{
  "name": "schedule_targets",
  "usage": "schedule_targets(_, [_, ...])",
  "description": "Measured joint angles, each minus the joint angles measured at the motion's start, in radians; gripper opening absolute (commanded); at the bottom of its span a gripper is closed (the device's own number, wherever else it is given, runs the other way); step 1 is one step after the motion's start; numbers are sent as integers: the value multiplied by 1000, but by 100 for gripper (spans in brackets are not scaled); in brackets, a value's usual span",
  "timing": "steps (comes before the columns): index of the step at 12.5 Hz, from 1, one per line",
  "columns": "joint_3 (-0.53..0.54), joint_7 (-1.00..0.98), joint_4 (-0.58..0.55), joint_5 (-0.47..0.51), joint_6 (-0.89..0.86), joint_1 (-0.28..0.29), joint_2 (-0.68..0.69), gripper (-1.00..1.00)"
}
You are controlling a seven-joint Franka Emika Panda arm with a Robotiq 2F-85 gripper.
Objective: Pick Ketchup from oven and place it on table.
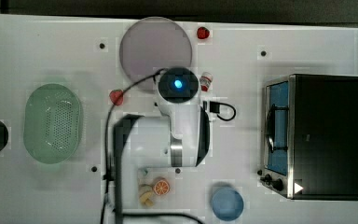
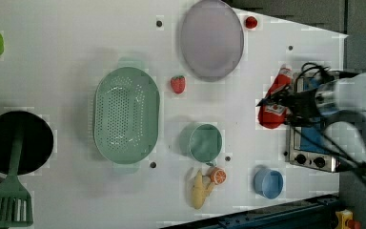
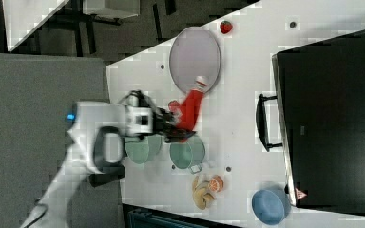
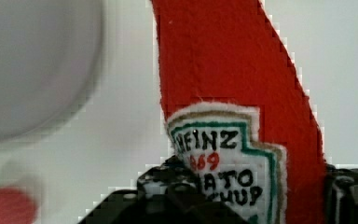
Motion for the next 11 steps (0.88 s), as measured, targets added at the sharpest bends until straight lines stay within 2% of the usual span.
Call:
schedule_targets(2, [-4,0,-59,7,74,-18,58,27])
schedule_targets(5, [-18,-1,-82,11,155,-24,148,26])
schedule_targets(7, [-20,-1,-109,8,238,-51,149,32])
schedule_targets(10, [-9,0,-92,24,234,-47,131,96])
schedule_targets(11, [-6,0,-82,22,237,-44,131,100])
